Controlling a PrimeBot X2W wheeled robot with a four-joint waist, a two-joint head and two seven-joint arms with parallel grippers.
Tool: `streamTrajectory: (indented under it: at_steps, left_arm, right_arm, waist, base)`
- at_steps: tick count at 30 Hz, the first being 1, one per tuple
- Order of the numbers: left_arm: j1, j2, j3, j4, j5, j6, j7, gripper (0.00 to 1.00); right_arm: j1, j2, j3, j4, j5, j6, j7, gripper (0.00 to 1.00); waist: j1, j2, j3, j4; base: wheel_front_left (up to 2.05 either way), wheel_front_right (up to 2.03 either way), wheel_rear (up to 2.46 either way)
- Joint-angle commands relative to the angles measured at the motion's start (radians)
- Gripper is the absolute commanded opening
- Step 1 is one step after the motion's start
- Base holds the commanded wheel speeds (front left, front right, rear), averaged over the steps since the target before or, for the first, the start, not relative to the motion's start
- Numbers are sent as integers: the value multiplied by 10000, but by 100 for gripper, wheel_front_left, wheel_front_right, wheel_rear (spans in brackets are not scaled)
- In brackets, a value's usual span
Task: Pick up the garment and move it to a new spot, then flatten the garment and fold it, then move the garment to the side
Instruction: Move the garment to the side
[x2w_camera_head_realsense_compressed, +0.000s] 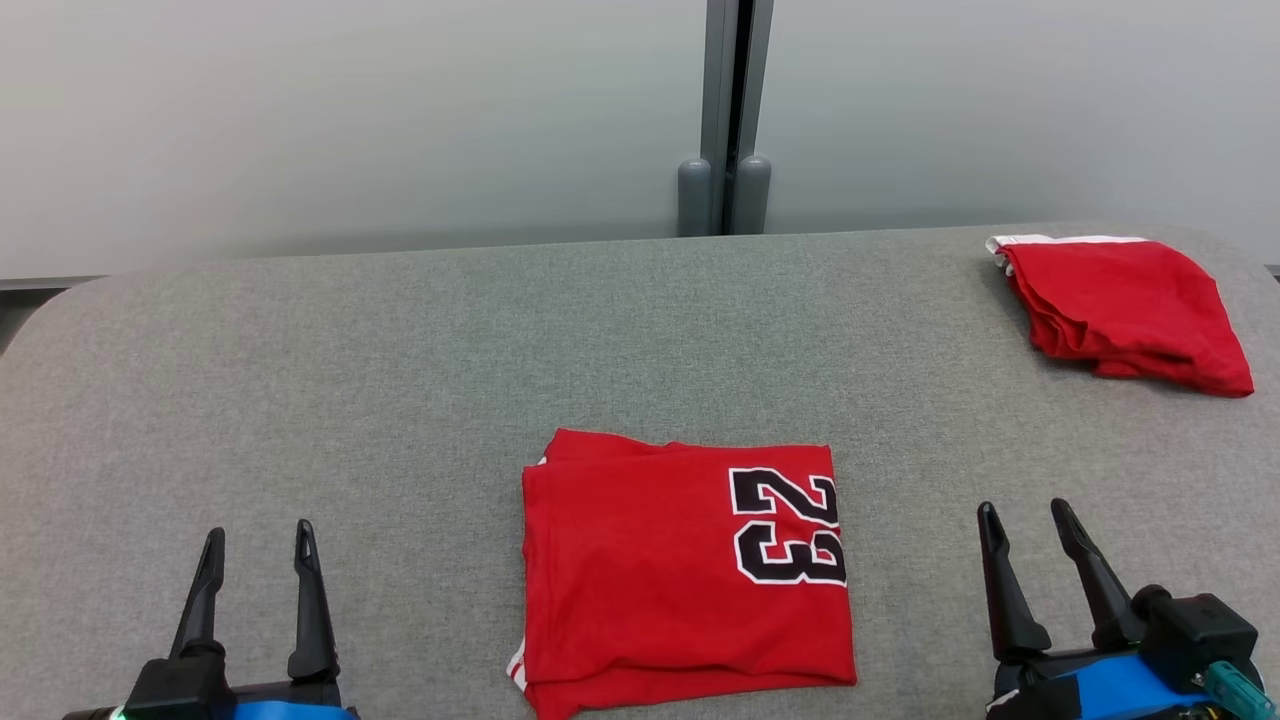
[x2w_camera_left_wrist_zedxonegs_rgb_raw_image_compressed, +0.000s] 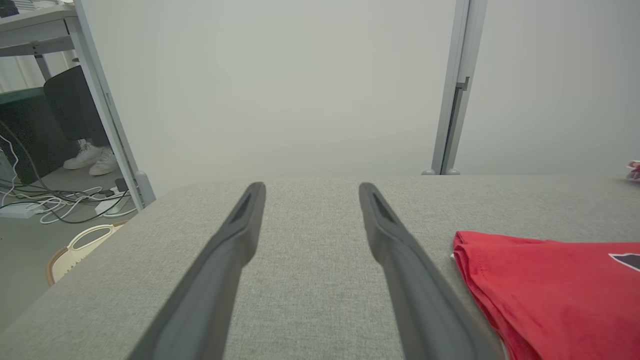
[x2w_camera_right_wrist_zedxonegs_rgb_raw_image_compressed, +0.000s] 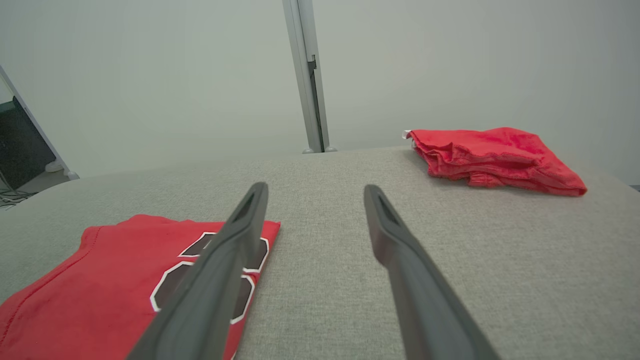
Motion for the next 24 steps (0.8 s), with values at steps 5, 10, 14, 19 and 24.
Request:
streamTrajectory:
  at_steps: [5, 10, 14, 19, 24]
  left_arm:
    - [-154, 4, 10, 10, 3, -11, -40, 100]
    - [-196, -54, -41, -30, 8, -10, -40, 100]
    - [-268, -111, -109, -41, 34, -48, -40, 100]
    - [-438, -138, -155, 33, 35, -156, -38, 100]
    - [-639, -183, -174, 116, 34, -220, -40, 100]
  right_arm:
    - [-77, 2, -4, 140, 109, 6, -32, 100]
    - [-718, 2, 223, 279, 265, 6, -112, 100]
    - [-1349, 3, 693, 599, 223, 6, 27, 100]
    - [-2116, -3, 1126, 1422, 85, 6, 424, 100]
    - [-2574, -6, 1331, 2530, 19, 4, 441, 100]
  waist:
    - [-1, 0, 7, -14]
    - [-1, 0, 57, 11]
    - [-1, 0, 130, 119]
    - [-1, 0, 334, 337]
    - [-1, 0, 551, 608]
  base:
    - [0, 0, 0]
    - [0, 0, 0]
    - [0, 0, 0]
    - [0, 0, 0]
    - [0, 0, 0]
